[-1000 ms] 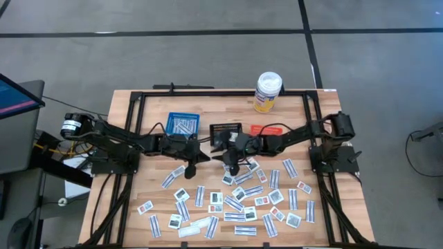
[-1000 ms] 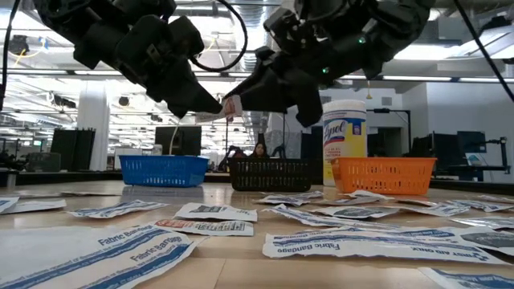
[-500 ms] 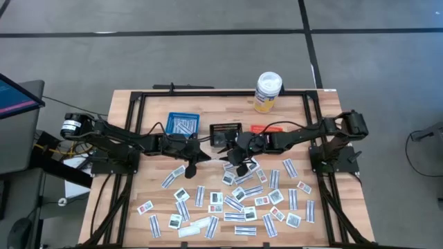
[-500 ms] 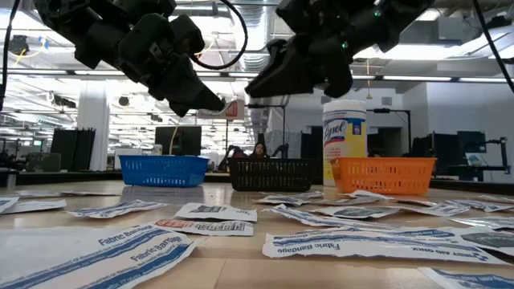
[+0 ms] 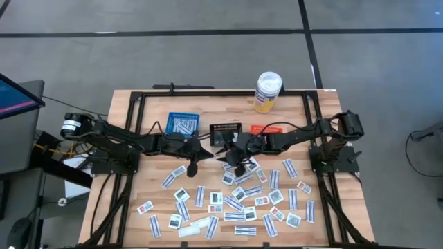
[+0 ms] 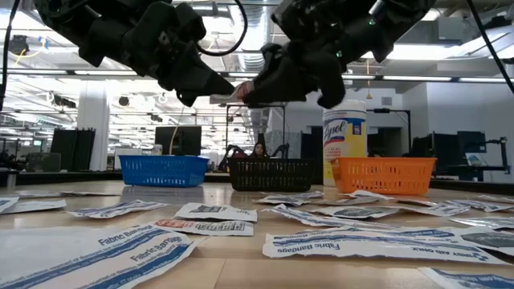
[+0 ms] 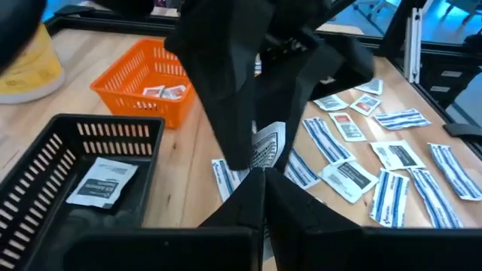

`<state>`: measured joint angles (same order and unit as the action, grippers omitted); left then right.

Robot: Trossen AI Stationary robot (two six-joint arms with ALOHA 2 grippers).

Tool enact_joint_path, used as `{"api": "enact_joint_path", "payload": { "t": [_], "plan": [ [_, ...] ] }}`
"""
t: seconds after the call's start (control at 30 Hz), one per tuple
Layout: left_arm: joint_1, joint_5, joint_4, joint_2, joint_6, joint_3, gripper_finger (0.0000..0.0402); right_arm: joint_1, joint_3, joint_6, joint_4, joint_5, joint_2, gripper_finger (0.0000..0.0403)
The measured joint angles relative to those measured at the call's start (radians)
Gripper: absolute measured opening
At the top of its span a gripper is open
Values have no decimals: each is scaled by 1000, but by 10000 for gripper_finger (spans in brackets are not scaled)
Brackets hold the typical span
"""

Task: Pick & Place First Aid Supplies
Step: Put the ointment pack into the orange bin

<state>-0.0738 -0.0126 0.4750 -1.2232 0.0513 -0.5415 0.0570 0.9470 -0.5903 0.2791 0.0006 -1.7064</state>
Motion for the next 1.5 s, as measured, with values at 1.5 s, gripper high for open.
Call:
{"api": "enact_joint_path", "payload": {
  "t": [1.5],
  "plan": [
    [-102,-522,77,-1,-780,0,106,-87,-4,582,-160,92,127,1]
  ]
}}
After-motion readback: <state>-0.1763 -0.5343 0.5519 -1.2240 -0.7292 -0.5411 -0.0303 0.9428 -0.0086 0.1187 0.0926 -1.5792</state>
